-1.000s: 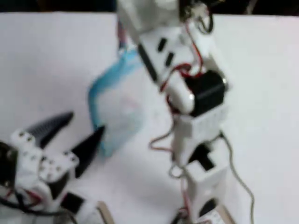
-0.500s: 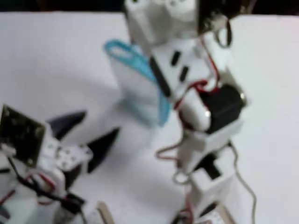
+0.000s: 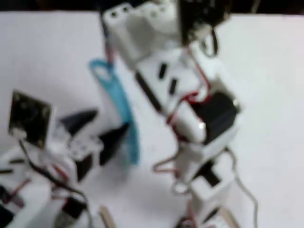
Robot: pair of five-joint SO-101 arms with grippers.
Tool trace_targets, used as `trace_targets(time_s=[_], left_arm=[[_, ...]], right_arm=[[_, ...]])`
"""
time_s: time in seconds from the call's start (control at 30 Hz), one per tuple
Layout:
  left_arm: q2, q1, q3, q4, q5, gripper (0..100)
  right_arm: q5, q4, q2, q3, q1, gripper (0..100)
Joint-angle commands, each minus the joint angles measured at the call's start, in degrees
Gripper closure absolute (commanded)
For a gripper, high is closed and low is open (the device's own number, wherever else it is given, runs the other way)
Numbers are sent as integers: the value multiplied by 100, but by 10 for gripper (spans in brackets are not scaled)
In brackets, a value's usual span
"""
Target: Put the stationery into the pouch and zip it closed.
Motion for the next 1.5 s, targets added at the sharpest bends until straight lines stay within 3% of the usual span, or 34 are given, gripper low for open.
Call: trace_targets(time_s=[0.0, 0.3, 0.67, 0.83, 0.97, 1.07, 1.23, 1.47], left_arm=[[92, 48, -35, 185, -53, 740], [-13, 48, -35, 563, -79, 740], [-1411, 48, 290, 510, -88, 740], [-1437, -22, 730, -62, -53, 740], [-1446, -646, 202, -448, -97, 740], [-1420, -954, -457, -536, -589, 740], [-1420, -1015, 35, -844, -1547, 740], [-1420, -1015, 879, -1354, -1749, 738]], right_arm=[[44, -22, -277, -62, -13, 983], [44, -4, -312, -62, -4, 983], [44, 57, -303, -53, -154, 983], [44, 48, -277, -44, -242, 983], [44, 57, -286, -44, -215, 983], [53, 57, -321, -70, -224, 983], [44, 101, -321, -62, -233, 983], [202, 303, -330, -97, -48, 983]])
